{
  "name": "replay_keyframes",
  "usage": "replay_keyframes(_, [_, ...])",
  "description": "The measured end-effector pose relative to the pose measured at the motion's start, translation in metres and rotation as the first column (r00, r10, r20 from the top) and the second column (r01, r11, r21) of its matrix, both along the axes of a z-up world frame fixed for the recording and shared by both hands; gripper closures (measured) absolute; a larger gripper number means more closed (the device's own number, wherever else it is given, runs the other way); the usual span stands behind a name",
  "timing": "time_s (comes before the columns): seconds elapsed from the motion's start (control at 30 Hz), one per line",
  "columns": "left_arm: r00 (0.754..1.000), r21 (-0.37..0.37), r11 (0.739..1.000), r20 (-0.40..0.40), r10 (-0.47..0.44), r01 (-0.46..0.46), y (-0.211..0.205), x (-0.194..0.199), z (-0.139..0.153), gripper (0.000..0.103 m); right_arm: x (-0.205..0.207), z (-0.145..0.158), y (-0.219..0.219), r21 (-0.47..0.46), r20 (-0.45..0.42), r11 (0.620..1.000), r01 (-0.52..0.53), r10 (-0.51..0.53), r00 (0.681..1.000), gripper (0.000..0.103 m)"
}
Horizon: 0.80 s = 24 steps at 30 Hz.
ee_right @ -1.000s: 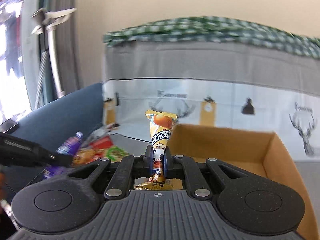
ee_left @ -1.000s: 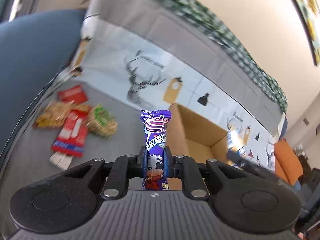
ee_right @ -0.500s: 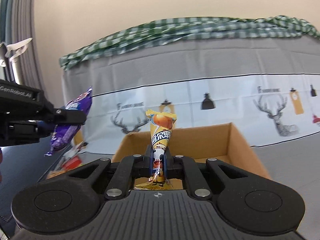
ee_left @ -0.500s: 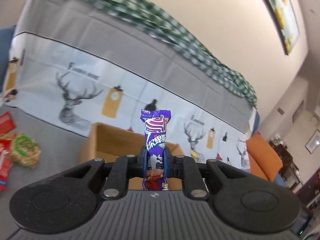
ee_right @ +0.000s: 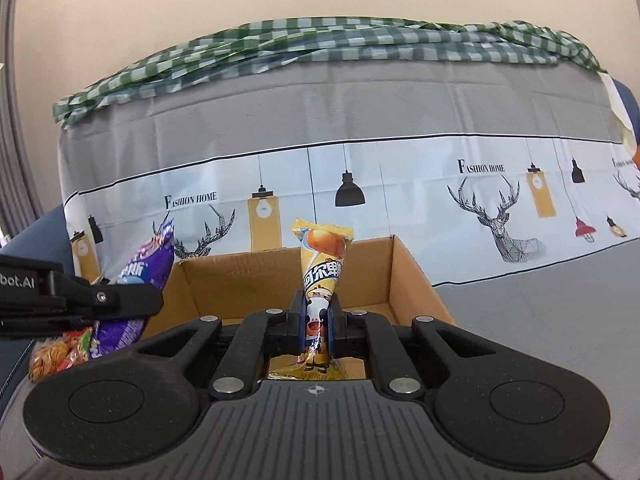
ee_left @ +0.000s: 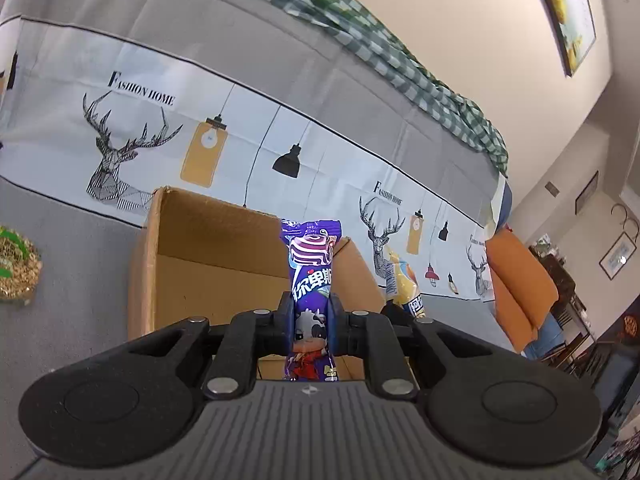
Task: Organize snacks
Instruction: 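Lift both held snacks and carry them over the cardboard box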
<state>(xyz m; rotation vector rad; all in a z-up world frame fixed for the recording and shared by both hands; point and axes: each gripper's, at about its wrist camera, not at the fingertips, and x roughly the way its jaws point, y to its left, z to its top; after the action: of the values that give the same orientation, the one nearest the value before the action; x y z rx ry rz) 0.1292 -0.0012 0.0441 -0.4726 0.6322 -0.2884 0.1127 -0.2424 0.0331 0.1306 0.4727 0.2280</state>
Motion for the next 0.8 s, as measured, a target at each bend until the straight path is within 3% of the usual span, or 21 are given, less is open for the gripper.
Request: replay_keyframes(0.8, [0.999, -0.002, 1.000, -0.030, -0.018, 0.018, -0.010, 0.012, -0.003, 0.087, 0.005, -0.002, 0.014, -0.035, -0.018, 0.999, 0.019, -0.020, 1.000, 0.093])
